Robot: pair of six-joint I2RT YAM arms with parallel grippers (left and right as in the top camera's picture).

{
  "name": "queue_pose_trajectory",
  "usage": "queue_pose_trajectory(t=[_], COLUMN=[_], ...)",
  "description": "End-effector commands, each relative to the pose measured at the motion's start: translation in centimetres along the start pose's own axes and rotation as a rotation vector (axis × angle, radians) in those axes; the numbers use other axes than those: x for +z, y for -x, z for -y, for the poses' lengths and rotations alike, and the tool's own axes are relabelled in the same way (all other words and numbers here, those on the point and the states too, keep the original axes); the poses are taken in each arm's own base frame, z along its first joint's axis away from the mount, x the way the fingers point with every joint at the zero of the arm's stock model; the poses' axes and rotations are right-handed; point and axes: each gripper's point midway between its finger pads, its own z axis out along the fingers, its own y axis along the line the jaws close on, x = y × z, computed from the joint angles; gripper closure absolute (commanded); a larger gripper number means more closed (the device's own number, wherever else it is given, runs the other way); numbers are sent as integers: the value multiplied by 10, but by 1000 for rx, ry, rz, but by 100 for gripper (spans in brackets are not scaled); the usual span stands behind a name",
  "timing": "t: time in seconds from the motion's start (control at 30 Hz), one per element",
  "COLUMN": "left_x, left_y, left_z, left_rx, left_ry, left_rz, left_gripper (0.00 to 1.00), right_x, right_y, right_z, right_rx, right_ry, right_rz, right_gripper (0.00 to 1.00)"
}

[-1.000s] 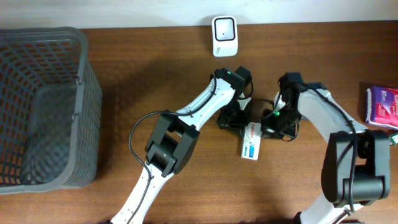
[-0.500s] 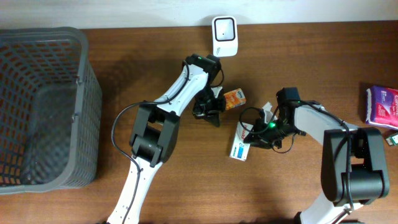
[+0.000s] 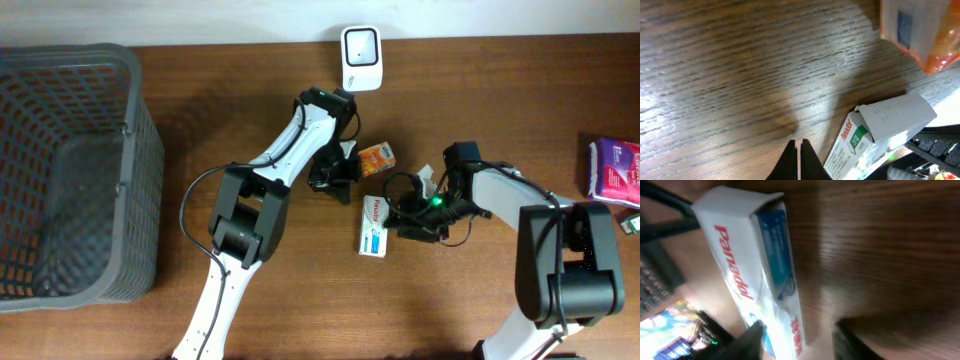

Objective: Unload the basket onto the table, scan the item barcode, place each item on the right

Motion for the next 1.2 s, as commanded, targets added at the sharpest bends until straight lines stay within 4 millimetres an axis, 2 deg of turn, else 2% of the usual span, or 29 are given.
queue_pose_trajectory(t=[0.0, 0.13, 0.17, 0.2, 0.27, 0.37, 0.43, 0.53, 0.6, 0.63, 0.67, 0.7, 0.73, 0.77, 0.8, 0.83, 0.87, 0.93, 0.97, 1.0, 1.1, 1.17], left_x=[11, 21, 21, 21, 20, 17, 17, 17, 21, 20, 15, -1, -14, -34, -44, -48, -47, -33, -15, 2, 39, 54], left_y=[-10, -19, -18, -17, -12, -7, -7, -13, -24, -26, -26, -24, -21, -15, -13, -16, -22, -35, -44, -50, -65, -71], left_z=[12, 28, 26, 23, 10, -2, -6, -5, 32, 31, 17, -8, -18, -26, -29, -29, -24, -8, 5, 14, 28, 22], left_rx=[44, 59, 35, 25, -19, -48, -52, -51, 103, 100, 85, 25, 7, -8, -20, 8, 74, 170, 223, 251, 285, 272], left_ry=[19, 37, 48, 64, 137, 212, 231, 225, 5, 7, 77, 189, 223, 234, 222, 182, 128, 12, -70, -133, -290, -312], left_rz=[-24, -39, -33, -24, 6, 37, 40, 17, -61, -68, -62, -42, -20, 22, 38, 19, -17, -94, -137, -166, -220, -242], left_gripper=[99, 100, 100, 100, 100, 100, 100, 100, 100, 100, 100, 100, 100, 100, 97, 39, 38, 29, 19, 18, 25, 34], right_x=[12, 37, 38, 38, 38, 31, 22, 22, 22, 21, 19, 14, 10, 3, -3, -9, -12, -19, -20, -20, -20, -20], right_y=[-2, -7, -8, -9, -9, -2, 3, 3, 6, 6, 7, 9, 11, 14, 18, 19, 19, 19, 18, 17, 15, 15], right_z=[15, -3, -6, -9, -16, -26, -36, -36, -43, -39, -26, -11, -2, 6, 12, 18, 22, 29, 28, 27, 27, 27], right_rx=[26, 33, 24, 23, 16, -11, -37, -42, -90, -84, -58, -24, 0, 34, 55, 70, 67, 88, 81, 71, 63, 63], right_ry=[-79, -55, -51, -32, 9, 21, 20, 22, 56, 40, -18, -78, -104, -102, -98, -95, -94, -88, -76, -71, -69, -69], right_rz=[-7, -33, -37, -43, -49, -39, -26, -25, -19, -17, -8, 4, 13, 27, 40, 46, 47, 51, 47, 40, 33, 33], right_gripper=[35, 34, 46, 67, 82, 82, 96, 96, 96, 81, 54, 37, 36, 22, 15, 13, 12, 12, 12, 12, 12, 12])
